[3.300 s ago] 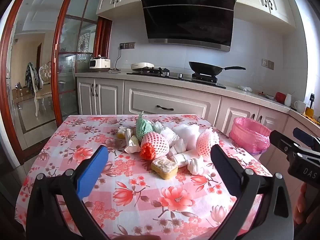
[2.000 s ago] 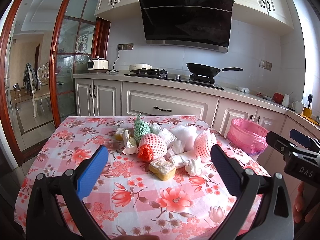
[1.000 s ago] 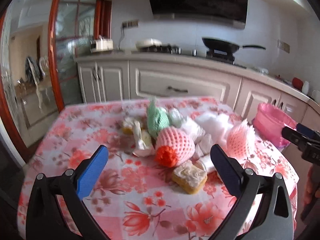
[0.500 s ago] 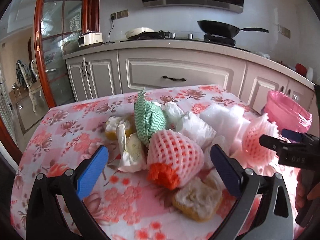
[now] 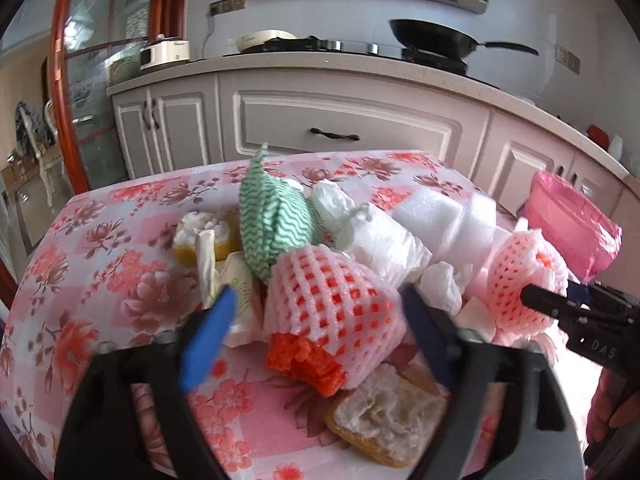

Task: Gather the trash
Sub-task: 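Grasp a pink foam net with the left tool while the right tool grasps another, then carry both pink foam nets over the pink bin and open both tools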

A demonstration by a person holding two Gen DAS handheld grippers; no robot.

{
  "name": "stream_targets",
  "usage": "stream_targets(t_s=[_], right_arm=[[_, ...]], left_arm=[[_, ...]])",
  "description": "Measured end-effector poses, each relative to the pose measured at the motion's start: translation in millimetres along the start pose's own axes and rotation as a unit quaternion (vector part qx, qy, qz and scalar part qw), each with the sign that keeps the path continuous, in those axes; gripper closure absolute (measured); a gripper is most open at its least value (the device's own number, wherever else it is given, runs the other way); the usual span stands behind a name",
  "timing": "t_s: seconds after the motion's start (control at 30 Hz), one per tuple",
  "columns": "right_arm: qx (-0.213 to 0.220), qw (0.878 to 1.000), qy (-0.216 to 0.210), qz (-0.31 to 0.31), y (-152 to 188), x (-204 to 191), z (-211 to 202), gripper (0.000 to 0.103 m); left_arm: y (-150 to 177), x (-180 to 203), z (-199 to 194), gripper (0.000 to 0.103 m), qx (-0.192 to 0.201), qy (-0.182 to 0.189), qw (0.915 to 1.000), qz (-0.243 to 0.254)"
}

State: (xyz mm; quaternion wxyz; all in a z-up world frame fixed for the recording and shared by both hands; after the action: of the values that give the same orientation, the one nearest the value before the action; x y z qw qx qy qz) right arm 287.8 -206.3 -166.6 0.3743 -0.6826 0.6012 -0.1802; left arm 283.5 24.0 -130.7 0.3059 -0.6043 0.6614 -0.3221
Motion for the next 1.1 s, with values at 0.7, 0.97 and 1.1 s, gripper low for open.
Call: stream_targets(t_s=[0.7, 0.97, 1.1], right_arm=[[0.06, 0.997, -0.036, 0.012, 5, 10, -67, 0.066], [0.102, 0.994, -0.016, 0.025, -9, 34, -103, 0.066], [0.121, 0.992, 0.009, 0.035, -24, 58, -115, 0.066]], left_arm=[[-1, 47, -66, 0.089, 0.08, 0.027, 0.995, 0.053], [-30, 88, -80, 0.089, 0.107, 0.062, 0.9892, 0.078], [-48, 118, -74, 0.089, 0.111, 0.093, 0.9854, 0.089]])
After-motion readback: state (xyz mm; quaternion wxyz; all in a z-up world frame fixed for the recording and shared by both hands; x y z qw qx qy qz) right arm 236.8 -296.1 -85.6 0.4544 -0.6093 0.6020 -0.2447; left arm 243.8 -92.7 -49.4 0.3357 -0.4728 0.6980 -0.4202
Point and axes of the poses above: each gripper's, at about its wrist camera, not at the fingertips, and z roughly the way its jaws point, x to its right, y to its underside, the point moved 5 cm from there along z, roughly the way its jaws point, and after that the axes turned 5 degrees about z, right-handed, at the moved point
